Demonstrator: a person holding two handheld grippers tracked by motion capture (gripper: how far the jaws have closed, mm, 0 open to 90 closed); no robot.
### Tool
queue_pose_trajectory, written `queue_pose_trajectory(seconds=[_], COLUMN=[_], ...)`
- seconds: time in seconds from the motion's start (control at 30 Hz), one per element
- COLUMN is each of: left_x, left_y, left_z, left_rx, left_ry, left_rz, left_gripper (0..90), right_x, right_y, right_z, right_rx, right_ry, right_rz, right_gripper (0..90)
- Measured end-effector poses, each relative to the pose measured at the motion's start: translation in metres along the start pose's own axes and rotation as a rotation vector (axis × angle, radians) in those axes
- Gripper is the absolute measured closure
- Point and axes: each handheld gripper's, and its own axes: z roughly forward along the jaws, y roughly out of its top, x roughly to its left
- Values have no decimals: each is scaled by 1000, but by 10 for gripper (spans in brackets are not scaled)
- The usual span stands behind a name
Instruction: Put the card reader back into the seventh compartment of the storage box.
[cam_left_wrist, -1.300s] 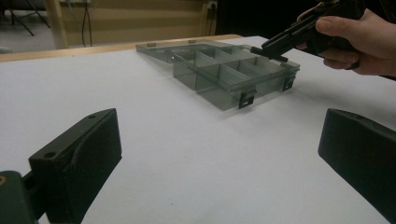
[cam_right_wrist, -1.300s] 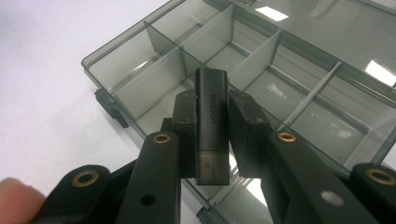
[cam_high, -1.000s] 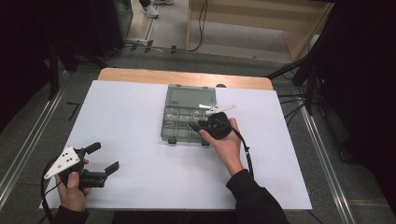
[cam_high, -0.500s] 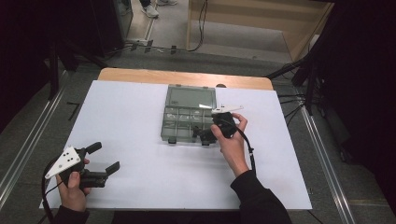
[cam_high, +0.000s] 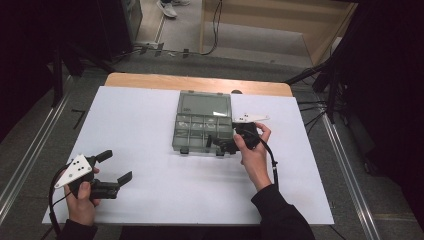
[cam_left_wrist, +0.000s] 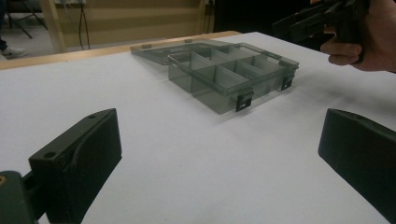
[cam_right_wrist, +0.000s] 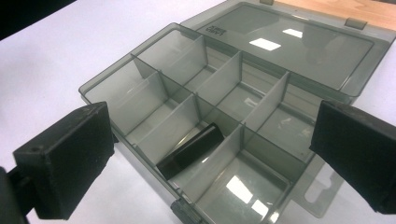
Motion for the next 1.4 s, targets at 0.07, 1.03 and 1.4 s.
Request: queue_pose_trajectory(seconds=[0.07, 1.03, 1.4], left_x=[-2, -5, -2], left_y=[2, 39, 49], left_z=[2, 49, 71], left_rx=[-1, 13, 30], left_ry=[-2, -79, -81], left_rz=[7, -31, -33], left_gripper=[0, 0, 0], right_x=[-1, -24, -32], right_y=[0, -11, -13], right_z=[-2, -29, -35], right_rx=[-5, -72, -88], right_ry=[2, 17, 14], right_rz=[1, 44, 65], right_gripper=[0, 0, 0])
